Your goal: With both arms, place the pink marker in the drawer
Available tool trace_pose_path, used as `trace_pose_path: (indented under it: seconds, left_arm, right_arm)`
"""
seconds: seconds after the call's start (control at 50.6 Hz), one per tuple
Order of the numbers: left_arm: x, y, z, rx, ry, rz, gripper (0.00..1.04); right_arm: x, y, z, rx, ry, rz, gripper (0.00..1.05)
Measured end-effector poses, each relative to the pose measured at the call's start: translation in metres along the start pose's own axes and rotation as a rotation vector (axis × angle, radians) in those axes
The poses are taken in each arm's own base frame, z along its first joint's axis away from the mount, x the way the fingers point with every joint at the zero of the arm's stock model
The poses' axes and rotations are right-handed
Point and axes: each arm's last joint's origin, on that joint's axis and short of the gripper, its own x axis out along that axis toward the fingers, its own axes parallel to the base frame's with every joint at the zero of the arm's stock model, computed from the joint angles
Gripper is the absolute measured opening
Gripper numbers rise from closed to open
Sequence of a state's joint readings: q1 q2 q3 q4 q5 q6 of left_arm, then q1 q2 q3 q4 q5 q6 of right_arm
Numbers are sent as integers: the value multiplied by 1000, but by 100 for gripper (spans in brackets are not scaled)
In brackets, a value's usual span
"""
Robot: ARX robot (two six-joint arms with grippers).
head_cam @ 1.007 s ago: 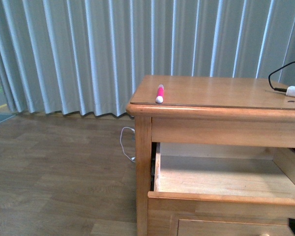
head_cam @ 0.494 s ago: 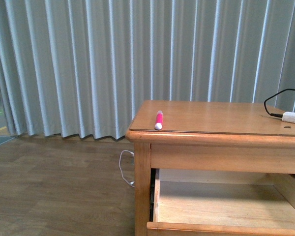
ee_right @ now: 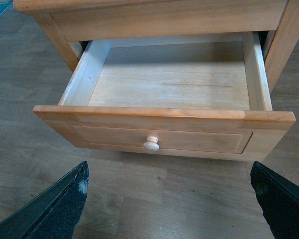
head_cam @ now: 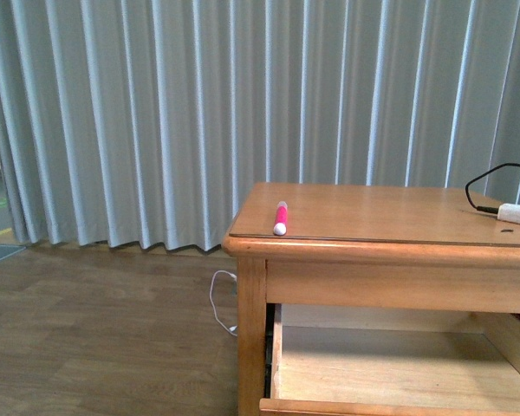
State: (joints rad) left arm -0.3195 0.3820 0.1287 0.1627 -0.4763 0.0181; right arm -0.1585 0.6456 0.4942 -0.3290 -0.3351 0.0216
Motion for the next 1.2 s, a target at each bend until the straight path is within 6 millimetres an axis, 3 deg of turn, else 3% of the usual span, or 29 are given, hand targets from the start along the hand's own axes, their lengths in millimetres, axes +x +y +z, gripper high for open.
trace_pose_path:
  seconds: [0.217, 0.573, 0.79, 1.204]
  left_arm:
    - [57, -41, 62, 54, -60, -175, 98]
    - [174, -127, 102, 132, 6, -351, 98]
    - [237, -177, 115, 144, 21, -365, 98]
    - [295, -228, 109, 139, 98, -384, 98]
  right_arm:
    - [0, 0, 0, 0, 0, 0, 96]
    - [0, 0, 0, 0, 0, 0, 96]
    - [0, 0, 0, 0, 0, 0, 96]
    - [0, 0, 0, 0, 0, 0, 96]
